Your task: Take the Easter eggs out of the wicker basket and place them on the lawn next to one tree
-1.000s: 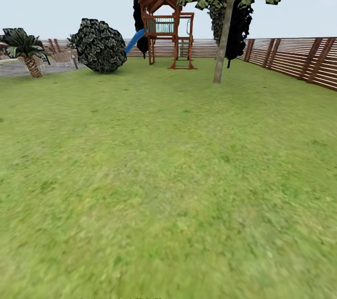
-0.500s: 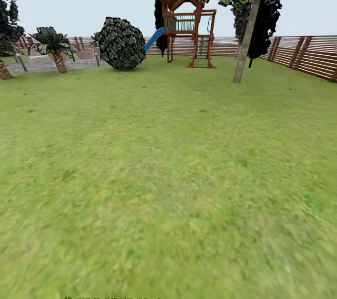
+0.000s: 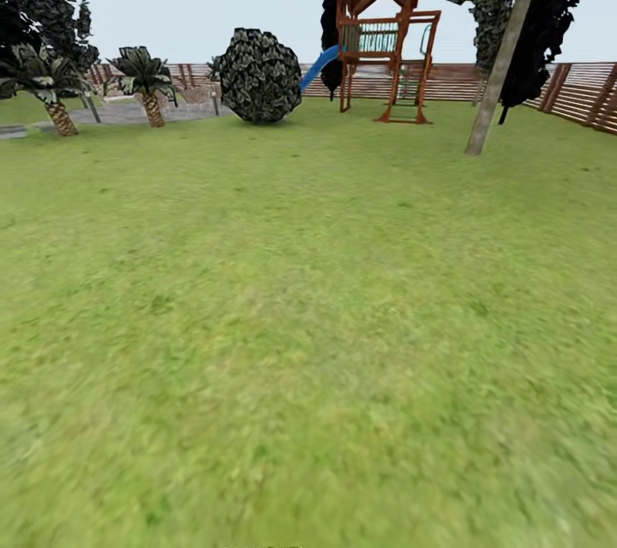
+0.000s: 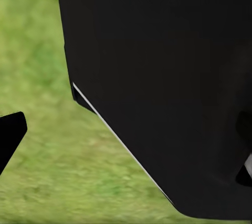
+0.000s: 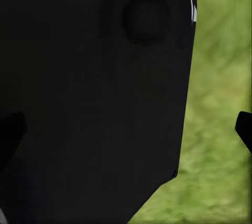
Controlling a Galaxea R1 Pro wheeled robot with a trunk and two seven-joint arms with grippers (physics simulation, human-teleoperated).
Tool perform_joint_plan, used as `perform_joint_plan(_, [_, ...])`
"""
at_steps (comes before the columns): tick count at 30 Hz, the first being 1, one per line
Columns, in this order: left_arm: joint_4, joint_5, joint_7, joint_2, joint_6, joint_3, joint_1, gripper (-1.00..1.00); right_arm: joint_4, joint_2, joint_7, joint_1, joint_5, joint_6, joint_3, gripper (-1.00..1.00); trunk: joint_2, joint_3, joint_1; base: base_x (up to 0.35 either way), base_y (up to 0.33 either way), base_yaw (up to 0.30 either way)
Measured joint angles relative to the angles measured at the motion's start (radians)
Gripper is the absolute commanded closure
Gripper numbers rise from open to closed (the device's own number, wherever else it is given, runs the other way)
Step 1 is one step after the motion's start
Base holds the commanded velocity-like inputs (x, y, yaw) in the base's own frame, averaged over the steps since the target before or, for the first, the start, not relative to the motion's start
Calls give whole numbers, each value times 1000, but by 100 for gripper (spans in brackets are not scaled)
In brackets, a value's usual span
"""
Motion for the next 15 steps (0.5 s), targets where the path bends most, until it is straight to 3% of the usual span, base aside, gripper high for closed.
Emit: perform_joint_plan(15, [0,0,0,0,0,1,0,-100,0,0,0,0,0,0,0,-100,0,-10,0,0,0,249])
